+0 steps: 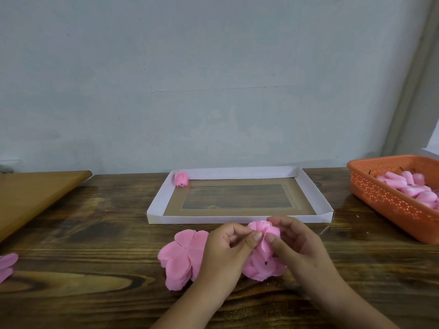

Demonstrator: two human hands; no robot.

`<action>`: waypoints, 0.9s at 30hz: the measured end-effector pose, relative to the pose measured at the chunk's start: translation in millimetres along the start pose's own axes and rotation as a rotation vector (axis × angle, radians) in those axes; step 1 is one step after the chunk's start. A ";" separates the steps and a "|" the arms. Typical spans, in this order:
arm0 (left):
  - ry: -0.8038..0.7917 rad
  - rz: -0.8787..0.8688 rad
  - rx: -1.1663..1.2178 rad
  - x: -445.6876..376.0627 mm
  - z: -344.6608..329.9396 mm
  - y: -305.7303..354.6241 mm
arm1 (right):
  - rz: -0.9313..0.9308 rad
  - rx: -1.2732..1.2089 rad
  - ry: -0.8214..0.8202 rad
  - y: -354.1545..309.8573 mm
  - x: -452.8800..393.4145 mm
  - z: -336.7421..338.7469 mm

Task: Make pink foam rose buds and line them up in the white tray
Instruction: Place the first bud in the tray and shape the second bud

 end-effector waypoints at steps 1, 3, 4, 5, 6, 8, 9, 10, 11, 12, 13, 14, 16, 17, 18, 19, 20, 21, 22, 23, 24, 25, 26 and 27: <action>0.008 -0.003 -0.001 0.1 0.1 0.2 | 0.003 0.006 -0.009 0.1 0.1 -0.4; 0.018 -0.006 -0.016 0.5 -0.1 0.1 | 0.007 0.019 -0.020 0.1 0.1 -0.6; 0.023 -0.009 -0.028 0.7 -0.2 0.3 | 0.006 0.022 -0.021 0.1 0.0 -0.3; 0.029 -0.012 -0.041 0.9 -0.2 0.2 | 0.004 0.022 -0.021 0.4 0.0 0.0; 0.035 -0.014 -0.052 1.2 -0.2 -0.2 | 0.002 0.022 -0.021 0.8 -0.1 0.2; 0.042 -0.017 -0.065 1.8 -0.3 0.0 | 0.003 0.028 -0.018 1.3 0.0 0.0; 0.041 -0.021 -0.070 2.5 -0.7 1.1 | 0.003 0.027 -0.013 1.8 0.0 -0.2; 0.035 -0.024 -0.072 2.9 -1.0 2.4 | 0.003 0.026 -0.004 2.2 0.1 0.1; 0.025 -0.024 -0.066 3.4 -1.6 3.8 | 0.006 0.025 0.006 2.0 0.1 0.5; 0.013 -0.019 -0.057 3.6 -2.1 5.3 | 0.012 0.027 0.016 1.5 0.0 0.9; -0.004 -0.012 -0.051 3.8 -2.9 6.2 | 0.020 0.028 0.025 0.6 -0.2 1.7; -0.020 -0.005 -0.049 3.9 -3.9 6.6 | 0.027 0.026 0.034 -0.2 -0.5 2.4; -0.050 0.007 -0.042 4.3 -6.0 5.9 | 0.033 0.004 0.050 -1.9 -1.1 3.8; -0.062 0.013 -0.033 4.2 -6.6 5.5 | 0.029 -0.009 0.054 -2.4 -1.3 4.4; -0.078 0.016 -0.020 4.0 -7.1 6.0 | 0.022 -0.023 0.058 -3.0 -1.3 5.0; -0.101 0.012 -0.009 3.7 -8.1 7.1 | 0.017 -0.038 0.063 -3.9 -1.2 5.9; -0.129 0.004 -0.001 3.4 -9.4 8.6 | 0.013 -0.051 0.069 -4.9 -1.2 7.3; -0.157 -0.006 0.005 3.2 -10.7 9.8 | 0.009 -0.060 0.075 -5.6 -1.3 8.6; -0.175 -0.015 0.011 2.9 -11.5 10.7 | 0.002 -0.070 0.079 -5.9 -1.6 9.4; -0.183 -0.023 0.017 2.4 -11.7 11.1 | -0.008 -0.083 0.083 -5.6 -2.0 9.9; -0.185 -0.030 0.021 1.9 -11.5 11.0 | -0.018 -0.094 0.086 -5.0 -2.5 10.3; -0.186 -0.036 0.022 1.5 -11.2 10.5 | -0.027 -0.103 0.089 -4.2 -2.8 10.5; -0.190 -0.041 0.018 1.5 -11.1 10.5 | -0.035 -0.109 0.091 -3.5 -3.0 10.6; -0.201 -0.047 0.012 1.6 -11.5 11.0 | -0.043 -0.116 0.091 -3.1 -3.0 10.5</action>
Point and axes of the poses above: each hand's wrist, its own x-axis away from the middle knuckle, its own z-axis out of the back of the hand, y = z × x, the point moved 7 cm from there along -x, towards the middle knuckle, and after that the axes turned 2 degrees about y, right-handed, at the moved point
